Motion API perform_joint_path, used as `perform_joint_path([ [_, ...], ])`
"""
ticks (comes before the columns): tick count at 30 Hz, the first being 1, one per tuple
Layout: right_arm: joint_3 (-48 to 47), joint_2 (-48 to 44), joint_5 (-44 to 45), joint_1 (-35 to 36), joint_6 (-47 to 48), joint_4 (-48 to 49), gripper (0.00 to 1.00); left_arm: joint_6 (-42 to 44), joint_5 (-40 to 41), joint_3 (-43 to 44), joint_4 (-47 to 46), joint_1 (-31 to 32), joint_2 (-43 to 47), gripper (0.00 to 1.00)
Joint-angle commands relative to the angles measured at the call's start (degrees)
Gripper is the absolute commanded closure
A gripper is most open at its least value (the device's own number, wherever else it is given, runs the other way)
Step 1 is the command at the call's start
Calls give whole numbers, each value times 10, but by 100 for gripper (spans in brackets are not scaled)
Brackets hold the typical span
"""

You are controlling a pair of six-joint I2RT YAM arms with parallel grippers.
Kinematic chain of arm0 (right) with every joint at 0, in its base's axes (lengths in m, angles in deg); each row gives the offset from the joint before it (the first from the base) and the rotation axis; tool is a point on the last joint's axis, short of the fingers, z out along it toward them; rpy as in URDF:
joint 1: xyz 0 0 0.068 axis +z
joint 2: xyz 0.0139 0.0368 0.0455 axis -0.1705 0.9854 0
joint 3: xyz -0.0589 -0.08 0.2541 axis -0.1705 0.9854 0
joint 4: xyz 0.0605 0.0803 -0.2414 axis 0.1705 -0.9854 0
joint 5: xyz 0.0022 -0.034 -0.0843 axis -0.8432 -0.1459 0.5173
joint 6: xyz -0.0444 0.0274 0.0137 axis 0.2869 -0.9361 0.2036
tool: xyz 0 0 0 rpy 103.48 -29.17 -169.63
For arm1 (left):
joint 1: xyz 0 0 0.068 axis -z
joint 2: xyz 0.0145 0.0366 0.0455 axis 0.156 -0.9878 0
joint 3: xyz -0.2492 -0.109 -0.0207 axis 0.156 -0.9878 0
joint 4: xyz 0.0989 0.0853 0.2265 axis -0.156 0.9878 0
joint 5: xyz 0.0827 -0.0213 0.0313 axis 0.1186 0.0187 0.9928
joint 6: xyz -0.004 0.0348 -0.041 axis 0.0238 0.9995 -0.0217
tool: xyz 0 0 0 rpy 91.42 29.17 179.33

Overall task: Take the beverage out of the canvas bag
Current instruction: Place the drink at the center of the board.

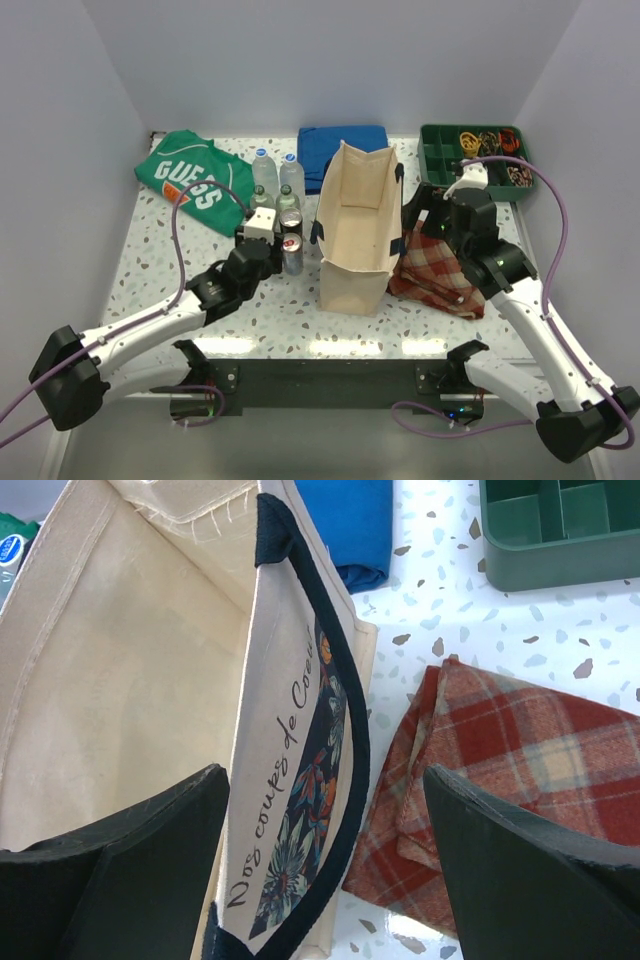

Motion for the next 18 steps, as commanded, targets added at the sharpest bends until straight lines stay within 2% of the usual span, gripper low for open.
perform_joint_path([
  [1,-1,3,15,-1,0,9,17,-7,3,-8,-90,-5,-3,100],
  [18,1,18,10,-1,0,16,17,-18,-17,-49,-140,-36,-7,100],
])
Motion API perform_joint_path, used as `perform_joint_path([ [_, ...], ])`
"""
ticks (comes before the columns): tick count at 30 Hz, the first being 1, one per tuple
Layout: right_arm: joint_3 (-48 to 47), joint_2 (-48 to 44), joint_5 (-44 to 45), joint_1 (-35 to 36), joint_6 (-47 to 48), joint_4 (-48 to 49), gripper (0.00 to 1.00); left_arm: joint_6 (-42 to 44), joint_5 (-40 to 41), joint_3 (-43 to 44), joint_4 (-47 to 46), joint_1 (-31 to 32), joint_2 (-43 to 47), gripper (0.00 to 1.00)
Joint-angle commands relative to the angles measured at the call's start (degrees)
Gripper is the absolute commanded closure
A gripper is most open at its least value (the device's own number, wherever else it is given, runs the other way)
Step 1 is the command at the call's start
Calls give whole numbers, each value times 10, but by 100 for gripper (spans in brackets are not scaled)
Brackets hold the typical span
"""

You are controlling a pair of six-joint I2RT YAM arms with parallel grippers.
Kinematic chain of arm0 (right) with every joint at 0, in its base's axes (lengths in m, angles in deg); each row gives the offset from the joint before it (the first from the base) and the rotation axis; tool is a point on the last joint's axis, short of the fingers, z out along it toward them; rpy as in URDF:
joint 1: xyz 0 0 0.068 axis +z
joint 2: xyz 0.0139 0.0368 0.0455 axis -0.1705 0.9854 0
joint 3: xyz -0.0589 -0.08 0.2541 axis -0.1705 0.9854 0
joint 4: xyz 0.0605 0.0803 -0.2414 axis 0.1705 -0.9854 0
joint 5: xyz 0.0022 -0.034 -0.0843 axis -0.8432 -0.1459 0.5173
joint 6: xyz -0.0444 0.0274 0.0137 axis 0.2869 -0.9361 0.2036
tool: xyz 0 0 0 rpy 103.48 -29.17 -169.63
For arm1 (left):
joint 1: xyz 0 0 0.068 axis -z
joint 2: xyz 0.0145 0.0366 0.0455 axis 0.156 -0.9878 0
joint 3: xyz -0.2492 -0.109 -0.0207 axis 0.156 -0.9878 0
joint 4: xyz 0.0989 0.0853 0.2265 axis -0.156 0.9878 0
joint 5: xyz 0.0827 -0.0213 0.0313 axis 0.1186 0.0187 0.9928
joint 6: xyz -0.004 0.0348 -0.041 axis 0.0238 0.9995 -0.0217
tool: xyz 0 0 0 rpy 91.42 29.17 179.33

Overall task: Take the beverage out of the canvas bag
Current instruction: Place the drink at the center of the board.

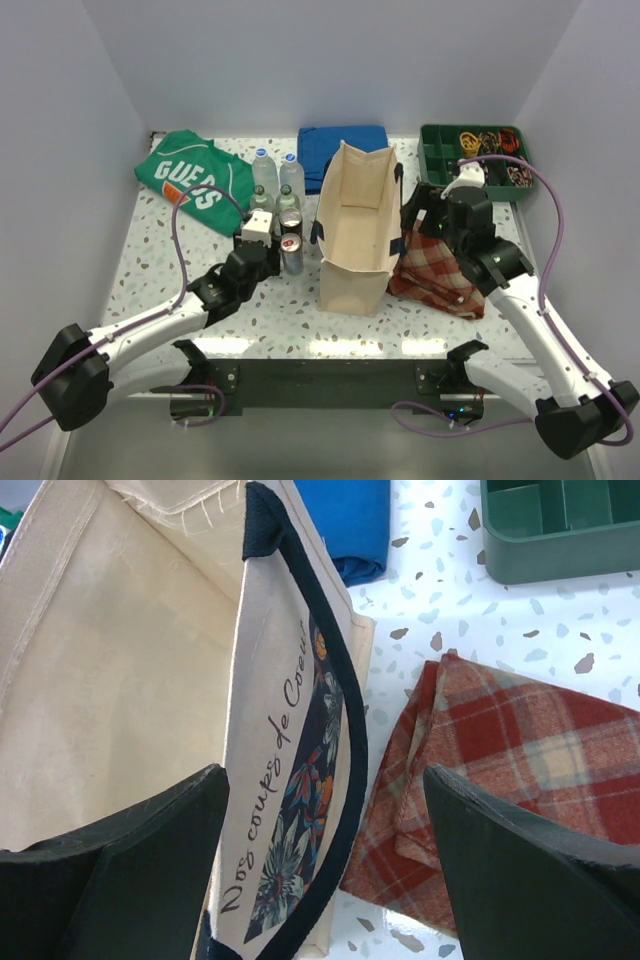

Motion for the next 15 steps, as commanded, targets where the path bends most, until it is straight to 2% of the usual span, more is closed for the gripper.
perform_joint_path([
  [1,0,6,9,-1,0,16,17,-19,7,-7,-87,-10,0,99],
  [6,-1,9,5,-2,0,18,17,-16,4,-7,-91,-13,-11,92],
  [10,-1,7,4,-1,0,17,17,-19,0,-9,-95,-14,-9,70],
  [15,-2,4,5,-1,0,17,17,-20,3,-6,-90,-14,-3,55],
])
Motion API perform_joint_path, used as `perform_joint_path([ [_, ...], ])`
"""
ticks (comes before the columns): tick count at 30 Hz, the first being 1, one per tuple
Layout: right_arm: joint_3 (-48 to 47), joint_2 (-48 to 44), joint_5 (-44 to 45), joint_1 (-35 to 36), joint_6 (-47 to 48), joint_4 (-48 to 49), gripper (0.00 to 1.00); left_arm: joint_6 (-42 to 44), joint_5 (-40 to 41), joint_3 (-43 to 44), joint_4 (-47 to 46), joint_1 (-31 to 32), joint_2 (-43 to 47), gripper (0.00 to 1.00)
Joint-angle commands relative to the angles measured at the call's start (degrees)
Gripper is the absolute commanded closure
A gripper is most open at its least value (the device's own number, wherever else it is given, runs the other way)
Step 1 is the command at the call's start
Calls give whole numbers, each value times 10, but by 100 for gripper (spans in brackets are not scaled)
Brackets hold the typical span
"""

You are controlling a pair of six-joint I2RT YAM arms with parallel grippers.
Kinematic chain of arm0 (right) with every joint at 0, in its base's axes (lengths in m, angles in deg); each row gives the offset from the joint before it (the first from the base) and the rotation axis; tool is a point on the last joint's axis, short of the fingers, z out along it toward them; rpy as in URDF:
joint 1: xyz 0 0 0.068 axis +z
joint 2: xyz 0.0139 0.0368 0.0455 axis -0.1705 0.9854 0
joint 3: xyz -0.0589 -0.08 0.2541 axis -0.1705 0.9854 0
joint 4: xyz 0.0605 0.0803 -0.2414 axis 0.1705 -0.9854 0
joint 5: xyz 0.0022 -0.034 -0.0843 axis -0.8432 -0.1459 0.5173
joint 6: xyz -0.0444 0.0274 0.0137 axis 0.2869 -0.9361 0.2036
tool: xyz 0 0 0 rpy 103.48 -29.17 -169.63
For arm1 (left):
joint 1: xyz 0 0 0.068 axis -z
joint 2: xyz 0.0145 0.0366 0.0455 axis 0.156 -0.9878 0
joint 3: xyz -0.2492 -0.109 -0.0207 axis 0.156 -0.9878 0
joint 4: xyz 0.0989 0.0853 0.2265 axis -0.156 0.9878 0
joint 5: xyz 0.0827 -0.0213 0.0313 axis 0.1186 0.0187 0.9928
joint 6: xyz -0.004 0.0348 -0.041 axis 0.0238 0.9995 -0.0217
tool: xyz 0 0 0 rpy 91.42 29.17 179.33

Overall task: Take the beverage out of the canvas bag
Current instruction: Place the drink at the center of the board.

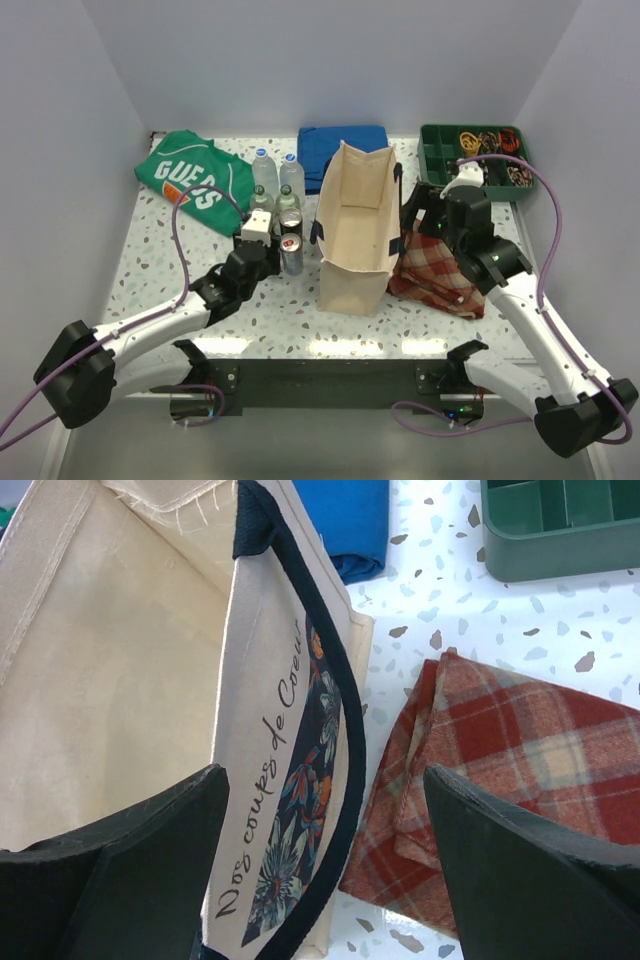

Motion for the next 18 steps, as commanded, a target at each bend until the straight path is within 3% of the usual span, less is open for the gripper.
perform_joint_path([
  [1,-2,-2,6,-1,0,15,16,-18,9,7,-54,-4,12,47],
  [3,-1,-7,8,-1,0,14,16,-23,16,3,-51,-4,19,34],
  [6,0,-11,16,0,1,12,16,-27,19,0,-46,-4,27,23],
  [12,0,-13,16,-1,4,9,16,-28,24,4,-30,-4,44,12],
  [18,1,-14,16,-1,4,9,16,-32,31,35,16,-4,63,9],
])
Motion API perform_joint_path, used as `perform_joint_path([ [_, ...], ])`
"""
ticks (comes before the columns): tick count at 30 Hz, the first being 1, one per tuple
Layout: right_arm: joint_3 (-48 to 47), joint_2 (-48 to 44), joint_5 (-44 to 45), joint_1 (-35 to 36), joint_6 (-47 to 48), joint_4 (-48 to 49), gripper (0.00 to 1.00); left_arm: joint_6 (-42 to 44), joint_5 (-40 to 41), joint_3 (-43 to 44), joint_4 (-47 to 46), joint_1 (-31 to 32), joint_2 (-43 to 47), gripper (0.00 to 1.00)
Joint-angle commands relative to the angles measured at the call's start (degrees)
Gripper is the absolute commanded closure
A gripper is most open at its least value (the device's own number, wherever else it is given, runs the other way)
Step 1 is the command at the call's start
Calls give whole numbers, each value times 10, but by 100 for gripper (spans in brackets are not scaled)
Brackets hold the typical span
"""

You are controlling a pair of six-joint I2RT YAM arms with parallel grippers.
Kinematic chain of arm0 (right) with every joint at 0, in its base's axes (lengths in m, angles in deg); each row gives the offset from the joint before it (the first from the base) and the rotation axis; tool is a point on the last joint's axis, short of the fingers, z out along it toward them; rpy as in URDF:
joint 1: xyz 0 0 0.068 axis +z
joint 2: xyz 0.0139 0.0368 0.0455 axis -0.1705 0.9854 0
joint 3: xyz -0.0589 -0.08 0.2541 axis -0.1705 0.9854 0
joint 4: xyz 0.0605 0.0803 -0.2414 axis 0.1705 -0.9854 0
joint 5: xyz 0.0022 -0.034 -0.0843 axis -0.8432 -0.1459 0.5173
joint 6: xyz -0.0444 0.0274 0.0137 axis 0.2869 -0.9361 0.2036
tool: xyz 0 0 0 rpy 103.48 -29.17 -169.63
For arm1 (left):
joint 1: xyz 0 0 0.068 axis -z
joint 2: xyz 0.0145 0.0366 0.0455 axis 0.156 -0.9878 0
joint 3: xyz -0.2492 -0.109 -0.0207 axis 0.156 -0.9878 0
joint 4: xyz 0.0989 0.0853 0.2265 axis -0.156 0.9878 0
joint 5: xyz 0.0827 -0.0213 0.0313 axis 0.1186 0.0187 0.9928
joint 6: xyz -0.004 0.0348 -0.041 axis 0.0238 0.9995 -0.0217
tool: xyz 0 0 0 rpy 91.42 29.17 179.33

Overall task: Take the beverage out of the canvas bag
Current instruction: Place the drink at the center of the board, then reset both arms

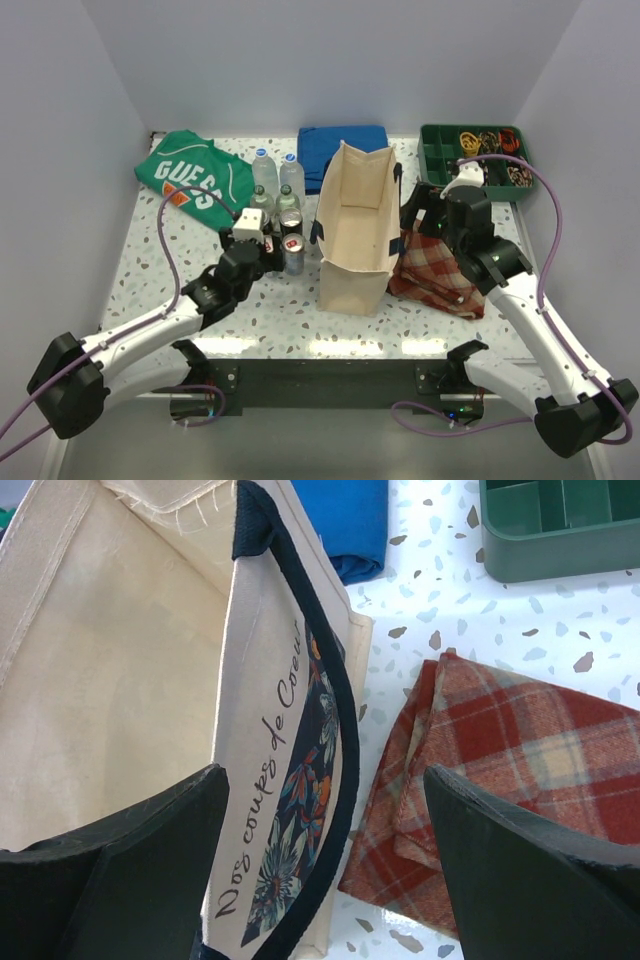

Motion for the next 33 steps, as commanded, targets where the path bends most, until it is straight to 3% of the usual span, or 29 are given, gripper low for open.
perform_joint_path([
  [1,1,-14,16,-2,4,9,16,-15,15,40,23,-4,24,8],
  [9,3,-16,18,-1,4,9,16,10,5,114,80,-3,56,5],
  [17,4,-14,30,-2,11,9,16,76,-59,187,101,-4,66,0],
  [22,-7,-6,44,-1,51,0,14,112,-62,239,122,-18,59,0],
  [31,-27,18,125,-19,114,-1,11,133,-184,262,120,-162,16,0],
  [33,-22,18,118,-35,114,4,10,125,-179,257,100,-199,6,0],
])
